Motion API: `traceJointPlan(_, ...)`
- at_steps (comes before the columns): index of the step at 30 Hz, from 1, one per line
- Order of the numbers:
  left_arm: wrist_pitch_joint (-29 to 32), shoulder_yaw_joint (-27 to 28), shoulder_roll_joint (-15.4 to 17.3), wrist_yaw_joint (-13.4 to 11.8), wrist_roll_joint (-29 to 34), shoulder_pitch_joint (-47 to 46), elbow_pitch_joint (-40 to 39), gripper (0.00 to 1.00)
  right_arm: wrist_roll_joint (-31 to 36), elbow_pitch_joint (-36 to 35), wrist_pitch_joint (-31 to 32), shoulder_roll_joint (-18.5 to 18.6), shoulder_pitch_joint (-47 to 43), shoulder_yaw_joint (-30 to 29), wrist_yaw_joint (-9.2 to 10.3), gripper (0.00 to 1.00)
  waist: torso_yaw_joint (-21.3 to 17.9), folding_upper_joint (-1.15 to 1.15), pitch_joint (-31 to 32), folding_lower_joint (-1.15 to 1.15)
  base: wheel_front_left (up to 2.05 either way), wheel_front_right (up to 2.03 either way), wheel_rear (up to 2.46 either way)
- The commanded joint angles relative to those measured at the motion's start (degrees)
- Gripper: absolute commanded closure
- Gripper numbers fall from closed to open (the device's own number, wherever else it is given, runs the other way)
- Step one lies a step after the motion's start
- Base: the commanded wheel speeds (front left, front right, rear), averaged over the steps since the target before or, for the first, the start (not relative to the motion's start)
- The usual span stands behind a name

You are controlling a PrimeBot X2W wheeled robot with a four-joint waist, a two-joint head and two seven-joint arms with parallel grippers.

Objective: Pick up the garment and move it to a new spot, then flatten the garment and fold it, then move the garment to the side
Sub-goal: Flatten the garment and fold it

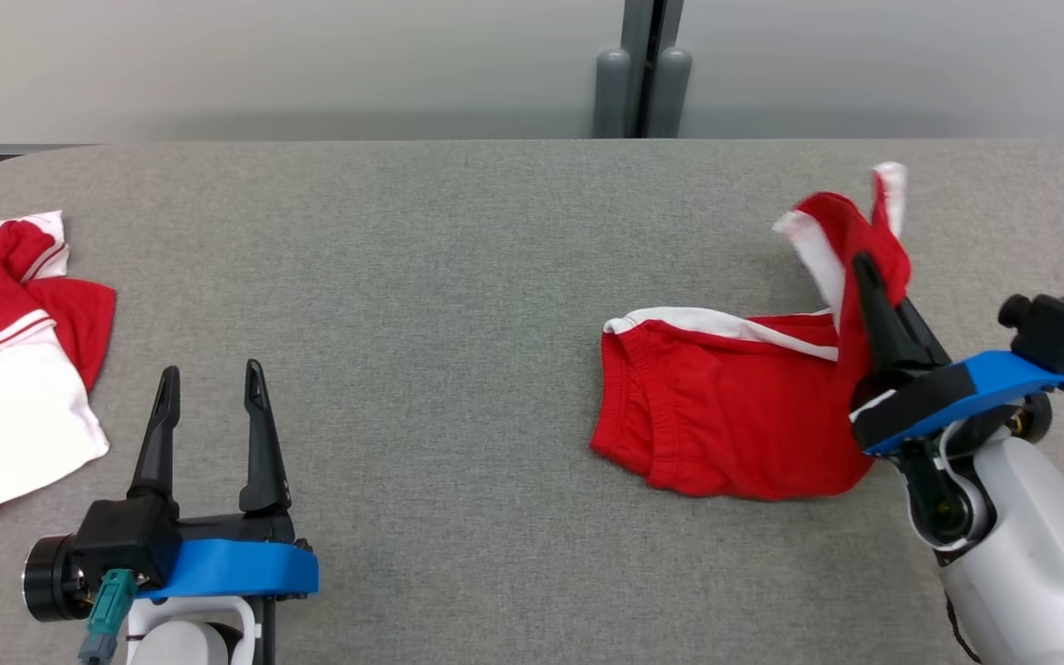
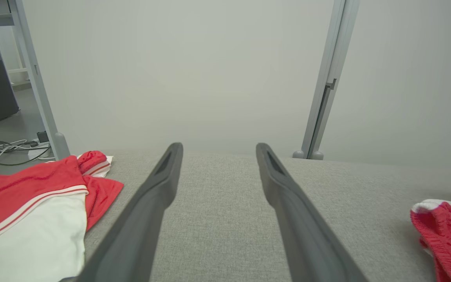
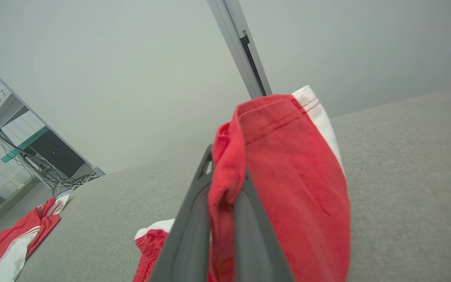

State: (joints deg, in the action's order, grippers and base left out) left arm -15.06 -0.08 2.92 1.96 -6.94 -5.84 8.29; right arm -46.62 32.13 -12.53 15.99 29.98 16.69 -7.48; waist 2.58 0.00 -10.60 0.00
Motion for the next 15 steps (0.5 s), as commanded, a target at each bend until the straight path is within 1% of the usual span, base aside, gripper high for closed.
traceJointPlan(1, -0.2, 0.0, 0.0, -0.2, -0.2, 0.4, -0.2, 0.0, 0.7, -0.7, 0.5, -0.5, 0.6, 0.3, -0.03, 1.0, 0.3, 0.0, 0.0, 0.0, 0.0, 0.0, 0.0)
traceJointPlan(9, -0.2, -0.7, 0.0, -0.5, -1.1, 0.7, 0.1, 0.0, 3.2, -3.4, 2.9, -4.6, 0.7, 3.5, -0.03, 1.0, 2.1, 0.0, 0.3, 0.0, 0.0, 0.0, 0.0)
traceJointPlan(15, -0.2, -1.6, -0.1, -0.9, -1.6, 0.9, 0.2, 0.0, 5.0, -3.1, 3.9, -5.8, -2.1, 7.7, -0.03, 1.0, 3.2, 0.0, 0.6, 0.0, 0.0, 0.0, 0.0)
